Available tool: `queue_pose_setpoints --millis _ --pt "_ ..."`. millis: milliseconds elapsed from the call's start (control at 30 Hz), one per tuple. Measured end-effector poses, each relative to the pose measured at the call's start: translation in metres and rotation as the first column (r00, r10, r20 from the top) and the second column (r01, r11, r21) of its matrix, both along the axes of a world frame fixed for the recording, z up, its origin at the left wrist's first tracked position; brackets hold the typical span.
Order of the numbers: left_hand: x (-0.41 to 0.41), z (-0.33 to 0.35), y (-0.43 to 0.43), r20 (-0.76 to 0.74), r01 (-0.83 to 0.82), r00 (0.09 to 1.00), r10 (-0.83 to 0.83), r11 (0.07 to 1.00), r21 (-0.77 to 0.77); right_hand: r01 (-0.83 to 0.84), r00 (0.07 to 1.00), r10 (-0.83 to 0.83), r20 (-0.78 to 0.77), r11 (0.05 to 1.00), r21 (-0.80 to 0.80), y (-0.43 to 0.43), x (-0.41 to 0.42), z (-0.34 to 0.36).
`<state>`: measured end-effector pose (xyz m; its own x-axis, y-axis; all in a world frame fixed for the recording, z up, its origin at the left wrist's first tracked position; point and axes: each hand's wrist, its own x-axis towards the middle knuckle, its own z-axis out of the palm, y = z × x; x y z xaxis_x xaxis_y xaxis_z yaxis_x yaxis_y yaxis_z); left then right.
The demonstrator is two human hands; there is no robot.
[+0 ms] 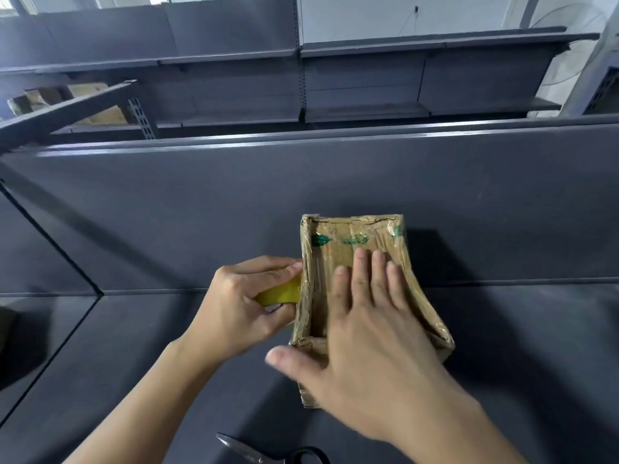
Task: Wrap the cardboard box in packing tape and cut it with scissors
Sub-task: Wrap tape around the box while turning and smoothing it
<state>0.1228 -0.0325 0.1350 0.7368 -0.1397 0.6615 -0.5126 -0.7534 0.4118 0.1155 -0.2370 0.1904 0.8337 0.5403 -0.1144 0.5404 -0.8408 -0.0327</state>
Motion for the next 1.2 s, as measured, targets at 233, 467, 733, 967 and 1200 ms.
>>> queue_pose_setpoints --millis 233,467,733,967,1200 --pt "0.001 -0.003 0.003 0.004 0.01 1.0 -0.01 0.999 -0.032 -0.059 0.987 0.024 0.161 0.974 0.219 0.018 -0.001 -0.032" --pt "0.003 -0.01 0.003 0.025 0.009 1.0 -0.008 0.999 -0.043 -0.048 0.978 -0.012 0.21 0.959 0.28 0.018 0.002 -0.036" --pt "-0.003 -0.055 -0.019 -0.123 -0.195 0.981 0.152 0.818 -0.542 0.011 0.976 -0.09 0.197 0.928 0.371 -0.002 0.007 -0.03" --pt "0.024 -0.067 -0.061 -0.327 -0.217 0.934 -0.147 0.492 -0.843 0.026 0.986 -0.102 0.13 0.873 0.488 -0.026 0.015 -0.017" --pt "0.033 -0.041 -0.082 -0.314 -0.145 0.928 -0.202 0.58 -0.802 0.067 0.992 -0.122 0.023 0.676 0.734 -0.068 0.025 -0.018"
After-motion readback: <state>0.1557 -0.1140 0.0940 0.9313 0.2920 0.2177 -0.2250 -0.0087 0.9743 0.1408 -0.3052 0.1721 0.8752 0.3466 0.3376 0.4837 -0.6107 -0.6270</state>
